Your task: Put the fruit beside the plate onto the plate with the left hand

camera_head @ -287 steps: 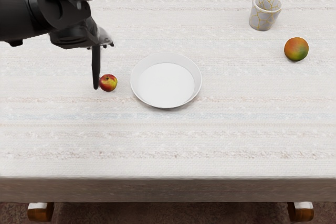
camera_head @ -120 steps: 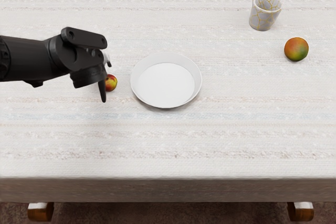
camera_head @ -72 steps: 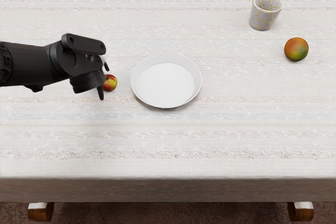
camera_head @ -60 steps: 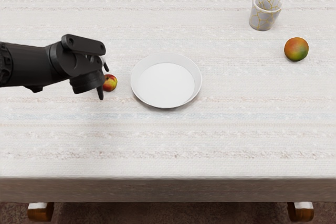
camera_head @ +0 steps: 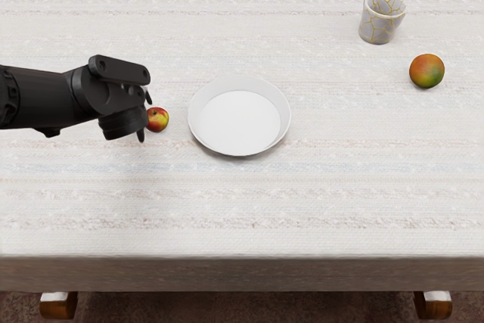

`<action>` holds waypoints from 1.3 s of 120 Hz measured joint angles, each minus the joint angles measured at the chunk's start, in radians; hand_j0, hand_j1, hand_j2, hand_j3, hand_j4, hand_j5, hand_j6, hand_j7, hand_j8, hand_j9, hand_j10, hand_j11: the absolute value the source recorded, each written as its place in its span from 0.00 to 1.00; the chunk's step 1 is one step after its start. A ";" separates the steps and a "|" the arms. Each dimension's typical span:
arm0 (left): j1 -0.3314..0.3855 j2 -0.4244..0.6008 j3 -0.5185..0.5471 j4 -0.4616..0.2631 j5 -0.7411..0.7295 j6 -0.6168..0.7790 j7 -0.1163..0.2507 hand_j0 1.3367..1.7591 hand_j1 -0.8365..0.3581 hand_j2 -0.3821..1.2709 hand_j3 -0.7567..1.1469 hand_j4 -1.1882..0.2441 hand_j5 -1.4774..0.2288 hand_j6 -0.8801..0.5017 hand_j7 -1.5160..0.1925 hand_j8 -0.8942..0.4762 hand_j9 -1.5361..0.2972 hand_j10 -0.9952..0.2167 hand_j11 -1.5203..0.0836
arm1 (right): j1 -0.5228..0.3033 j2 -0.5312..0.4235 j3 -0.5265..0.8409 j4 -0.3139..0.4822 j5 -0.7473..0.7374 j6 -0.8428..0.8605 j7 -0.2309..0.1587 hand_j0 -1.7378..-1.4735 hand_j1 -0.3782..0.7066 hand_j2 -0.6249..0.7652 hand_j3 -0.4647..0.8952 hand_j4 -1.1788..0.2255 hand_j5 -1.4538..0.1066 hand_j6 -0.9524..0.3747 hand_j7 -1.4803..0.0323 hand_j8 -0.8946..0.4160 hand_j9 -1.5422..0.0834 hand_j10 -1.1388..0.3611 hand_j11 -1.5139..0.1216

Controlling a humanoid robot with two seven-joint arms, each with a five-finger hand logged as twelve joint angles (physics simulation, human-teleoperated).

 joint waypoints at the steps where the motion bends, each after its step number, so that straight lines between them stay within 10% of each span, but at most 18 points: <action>1: 0.000 0.000 0.000 0.000 0.000 0.000 0.000 0.76 0.63 0.28 0.40 0.58 0.59 0.37 0.61 0.39 0.58 0.52 0.65 | 0.000 0.000 0.000 0.000 0.000 0.000 0.000 0.30 0.05 0.45 0.34 0.82 0.91 0.70 0.96 0.67 0.93 0.74 0.91; 156: 0.031 0.000 -0.050 0.029 0.005 0.009 -0.003 0.76 0.57 0.28 0.40 0.53 0.54 0.33 0.56 0.34 0.54 0.47 0.60 | 0.000 0.000 0.000 0.000 0.000 0.000 0.000 0.30 0.05 0.45 0.34 0.82 0.91 0.70 0.96 0.67 0.93 0.74 0.91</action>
